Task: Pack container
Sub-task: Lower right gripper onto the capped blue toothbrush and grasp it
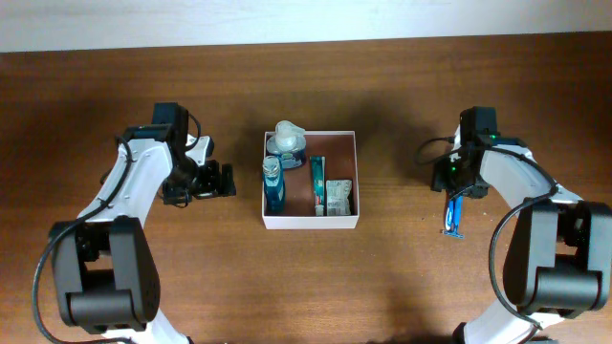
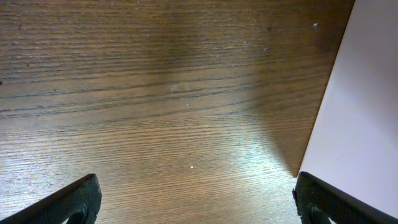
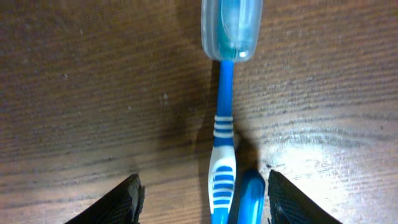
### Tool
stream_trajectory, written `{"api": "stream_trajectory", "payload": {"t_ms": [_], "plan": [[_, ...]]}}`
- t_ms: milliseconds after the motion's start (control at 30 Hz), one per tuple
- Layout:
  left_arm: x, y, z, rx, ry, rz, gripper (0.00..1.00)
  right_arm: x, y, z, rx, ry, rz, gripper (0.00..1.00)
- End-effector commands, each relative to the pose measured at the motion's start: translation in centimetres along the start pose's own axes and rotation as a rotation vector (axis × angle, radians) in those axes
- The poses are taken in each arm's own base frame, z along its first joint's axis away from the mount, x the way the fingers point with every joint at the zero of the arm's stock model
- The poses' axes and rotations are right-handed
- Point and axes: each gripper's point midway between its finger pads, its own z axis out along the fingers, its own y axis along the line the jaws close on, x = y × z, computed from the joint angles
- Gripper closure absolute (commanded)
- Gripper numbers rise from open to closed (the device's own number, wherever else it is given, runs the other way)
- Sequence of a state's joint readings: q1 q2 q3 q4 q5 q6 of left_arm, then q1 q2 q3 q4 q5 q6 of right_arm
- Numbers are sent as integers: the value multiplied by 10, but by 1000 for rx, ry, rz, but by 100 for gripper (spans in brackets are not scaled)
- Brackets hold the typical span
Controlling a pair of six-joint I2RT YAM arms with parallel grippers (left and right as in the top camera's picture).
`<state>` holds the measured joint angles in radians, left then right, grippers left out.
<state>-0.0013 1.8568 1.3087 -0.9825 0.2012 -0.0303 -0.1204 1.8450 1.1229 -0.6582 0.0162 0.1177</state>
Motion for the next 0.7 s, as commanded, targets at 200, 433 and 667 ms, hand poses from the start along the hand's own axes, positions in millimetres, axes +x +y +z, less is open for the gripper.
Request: {"api": "stream_trajectory", "payload": {"t_ms": [200,433,667], "plan": [[1,1,-1,-1,-1,-7,1,8,-1,11,-10,15,-9,45],[1,1,-1,-1,-1,-7,1,10,0,15,-10,25,-10,56],[1,1,-1,-1,-1,-7,1,8,3,15,-30,19,-36,71]]}}
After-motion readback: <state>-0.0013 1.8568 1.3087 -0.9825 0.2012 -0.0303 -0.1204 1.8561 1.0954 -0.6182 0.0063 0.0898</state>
